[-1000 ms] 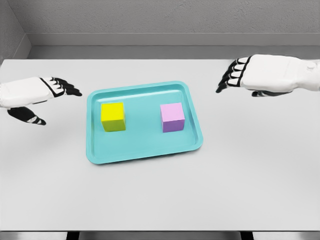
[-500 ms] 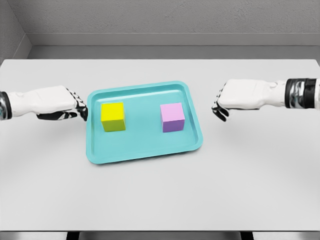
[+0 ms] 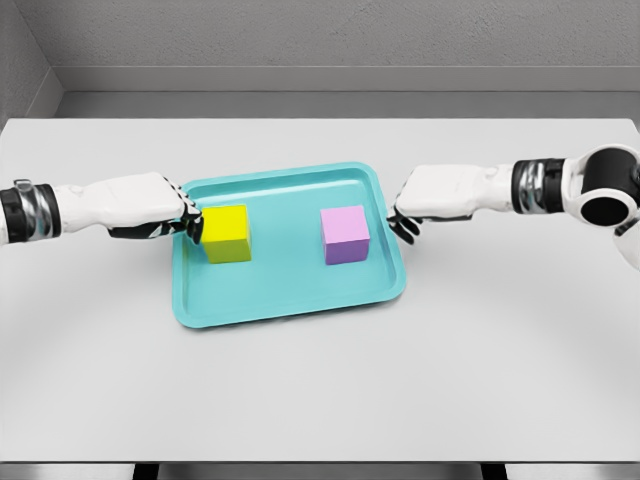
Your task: Push two cubes
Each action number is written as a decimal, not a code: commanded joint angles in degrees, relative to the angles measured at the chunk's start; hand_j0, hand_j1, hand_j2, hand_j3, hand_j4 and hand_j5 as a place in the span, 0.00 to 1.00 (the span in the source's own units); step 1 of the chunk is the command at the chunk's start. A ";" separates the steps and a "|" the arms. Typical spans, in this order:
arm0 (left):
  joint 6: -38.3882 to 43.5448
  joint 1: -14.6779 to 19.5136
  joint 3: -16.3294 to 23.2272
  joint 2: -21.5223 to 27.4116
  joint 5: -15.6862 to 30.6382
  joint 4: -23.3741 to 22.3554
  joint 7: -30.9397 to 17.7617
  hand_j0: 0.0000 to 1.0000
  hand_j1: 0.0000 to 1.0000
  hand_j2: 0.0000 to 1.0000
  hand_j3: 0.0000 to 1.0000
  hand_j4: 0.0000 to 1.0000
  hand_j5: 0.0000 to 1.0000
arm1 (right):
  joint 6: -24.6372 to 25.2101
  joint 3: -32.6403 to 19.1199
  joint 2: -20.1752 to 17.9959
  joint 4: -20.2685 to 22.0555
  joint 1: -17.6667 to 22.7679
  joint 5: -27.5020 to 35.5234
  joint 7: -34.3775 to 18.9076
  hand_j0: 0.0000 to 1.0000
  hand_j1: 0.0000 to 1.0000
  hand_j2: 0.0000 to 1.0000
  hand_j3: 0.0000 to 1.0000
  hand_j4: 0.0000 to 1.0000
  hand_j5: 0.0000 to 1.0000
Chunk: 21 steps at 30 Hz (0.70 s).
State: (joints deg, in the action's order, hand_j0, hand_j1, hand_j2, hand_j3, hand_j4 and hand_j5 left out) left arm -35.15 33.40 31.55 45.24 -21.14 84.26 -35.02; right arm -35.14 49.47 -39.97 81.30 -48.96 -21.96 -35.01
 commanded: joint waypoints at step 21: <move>0.15 1.85 0.00 -5.60 -2.85 -7.45 0.02 0.43 0.43 0.43 0.43 0.43 0.43 | 0.14 2.83 5.60 -5.71 -1.76 -1.24 0.01 0.23 0.23 0.23 0.23 0.23 0.23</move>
State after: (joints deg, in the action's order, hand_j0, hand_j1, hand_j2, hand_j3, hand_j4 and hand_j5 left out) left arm -34.34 35.24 31.32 39.90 -23.08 77.09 -34.70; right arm -35.14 52.02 -34.92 75.66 -50.71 -23.48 -35.01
